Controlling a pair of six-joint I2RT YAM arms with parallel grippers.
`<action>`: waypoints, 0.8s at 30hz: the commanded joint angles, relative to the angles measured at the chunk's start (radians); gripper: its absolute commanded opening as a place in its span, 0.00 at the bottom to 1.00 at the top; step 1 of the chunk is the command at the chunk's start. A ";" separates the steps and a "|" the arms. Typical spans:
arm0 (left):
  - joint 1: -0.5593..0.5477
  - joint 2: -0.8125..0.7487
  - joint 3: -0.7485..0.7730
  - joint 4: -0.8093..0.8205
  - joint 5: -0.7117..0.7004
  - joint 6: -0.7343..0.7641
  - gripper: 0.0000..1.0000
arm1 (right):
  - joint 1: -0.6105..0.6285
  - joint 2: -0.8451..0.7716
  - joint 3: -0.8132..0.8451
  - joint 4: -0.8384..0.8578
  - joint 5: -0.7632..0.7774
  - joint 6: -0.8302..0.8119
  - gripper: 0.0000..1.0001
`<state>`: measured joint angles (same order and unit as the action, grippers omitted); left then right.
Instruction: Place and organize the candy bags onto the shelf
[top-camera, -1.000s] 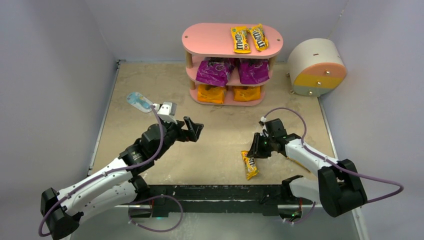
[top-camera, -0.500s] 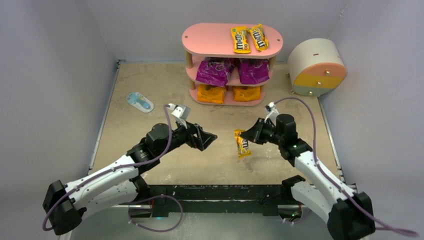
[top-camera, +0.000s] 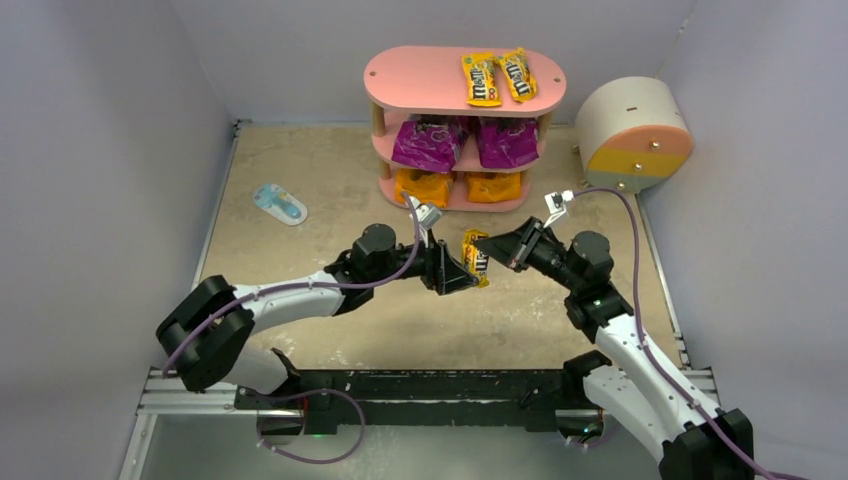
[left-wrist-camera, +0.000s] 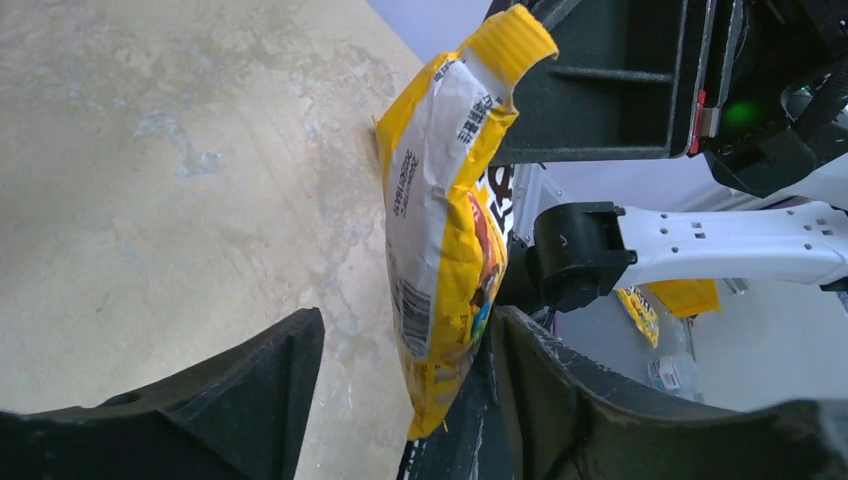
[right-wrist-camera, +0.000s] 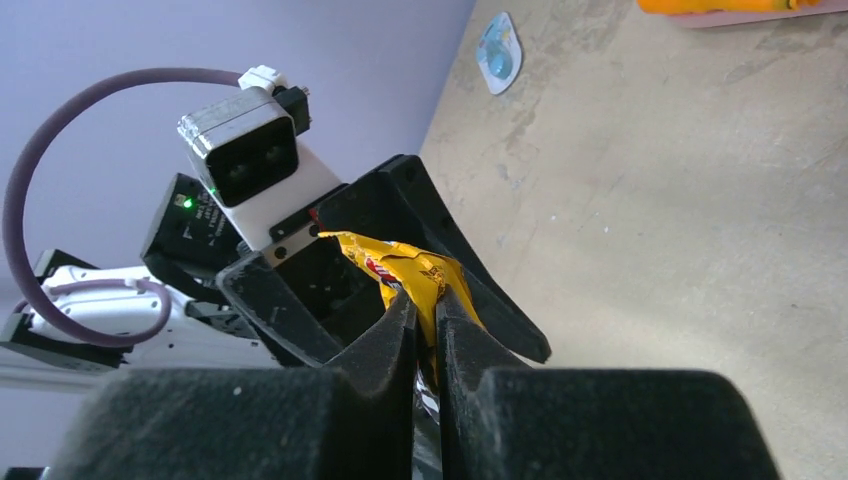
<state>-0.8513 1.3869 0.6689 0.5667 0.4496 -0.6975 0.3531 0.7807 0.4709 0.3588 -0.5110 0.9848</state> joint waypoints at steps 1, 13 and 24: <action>0.003 0.047 0.055 0.154 0.092 -0.038 0.58 | 0.005 -0.021 0.017 0.062 0.008 0.055 0.09; 0.024 -0.008 0.129 -0.256 0.259 0.377 0.00 | 0.004 0.026 0.225 -0.367 0.019 -0.323 0.56; 0.024 -0.168 0.084 -0.604 0.402 0.993 0.00 | 0.014 -0.030 0.385 -0.723 -0.163 -0.733 0.87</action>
<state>-0.8288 1.2381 0.7292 0.0601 0.7464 0.0799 0.3534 0.7609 0.8261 -0.2405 -0.4995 0.4263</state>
